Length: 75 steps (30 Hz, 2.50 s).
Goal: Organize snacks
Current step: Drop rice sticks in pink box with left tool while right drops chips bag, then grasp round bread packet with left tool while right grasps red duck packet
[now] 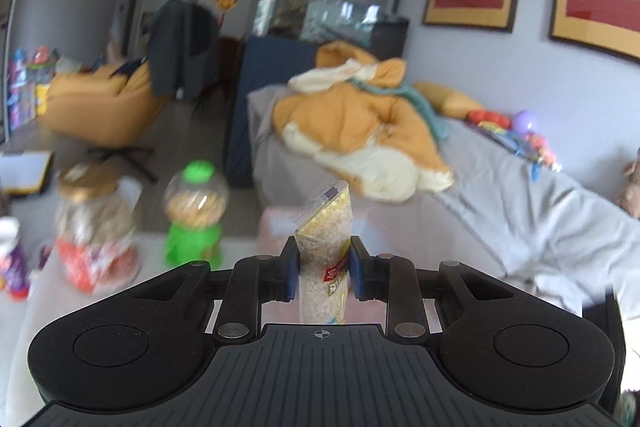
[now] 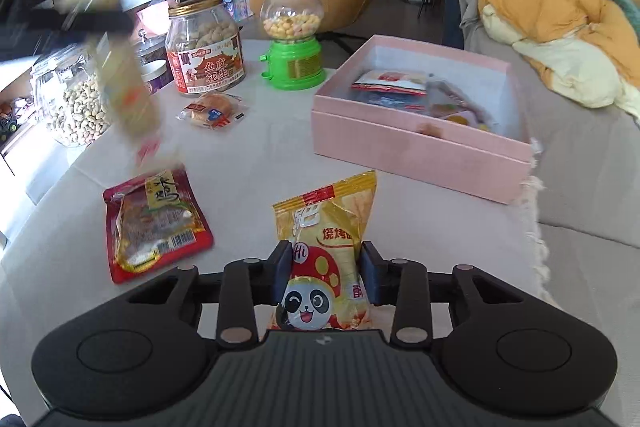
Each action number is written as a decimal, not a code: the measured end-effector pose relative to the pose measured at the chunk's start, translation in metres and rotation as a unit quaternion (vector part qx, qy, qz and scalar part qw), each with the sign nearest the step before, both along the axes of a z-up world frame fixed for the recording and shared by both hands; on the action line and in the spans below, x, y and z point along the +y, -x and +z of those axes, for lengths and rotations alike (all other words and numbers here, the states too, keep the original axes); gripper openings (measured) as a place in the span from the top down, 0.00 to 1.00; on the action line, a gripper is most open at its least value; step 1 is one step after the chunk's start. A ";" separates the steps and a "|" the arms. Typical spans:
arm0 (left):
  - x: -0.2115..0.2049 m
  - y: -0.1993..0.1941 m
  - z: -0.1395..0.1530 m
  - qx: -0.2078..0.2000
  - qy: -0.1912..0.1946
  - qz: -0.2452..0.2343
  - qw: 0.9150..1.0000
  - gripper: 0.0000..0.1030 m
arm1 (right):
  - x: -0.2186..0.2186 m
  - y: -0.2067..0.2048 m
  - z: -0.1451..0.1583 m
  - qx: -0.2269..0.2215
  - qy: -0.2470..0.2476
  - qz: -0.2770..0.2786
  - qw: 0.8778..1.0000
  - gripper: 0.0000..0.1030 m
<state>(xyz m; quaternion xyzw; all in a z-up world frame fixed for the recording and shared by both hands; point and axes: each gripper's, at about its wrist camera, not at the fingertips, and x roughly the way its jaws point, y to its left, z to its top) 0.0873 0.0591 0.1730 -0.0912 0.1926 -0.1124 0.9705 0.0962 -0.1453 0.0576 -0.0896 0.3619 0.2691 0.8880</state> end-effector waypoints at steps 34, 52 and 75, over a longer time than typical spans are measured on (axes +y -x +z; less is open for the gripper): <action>-0.003 0.026 -0.116 0.128 -0.035 0.022 0.991 0.70 | 0.020 0.002 -0.009 0.031 0.096 0.011 0.995 0.52; 0.160 0.076 -0.133 0.117 0.112 0.215 0.963 0.70 | 0.057 -0.156 0.109 -0.018 -0.008 -0.123 0.992 0.29; 0.164 0.092 -0.165 0.150 0.159 0.161 0.962 0.70 | 0.246 -0.139 -0.019 0.117 0.018 0.138 0.983 0.48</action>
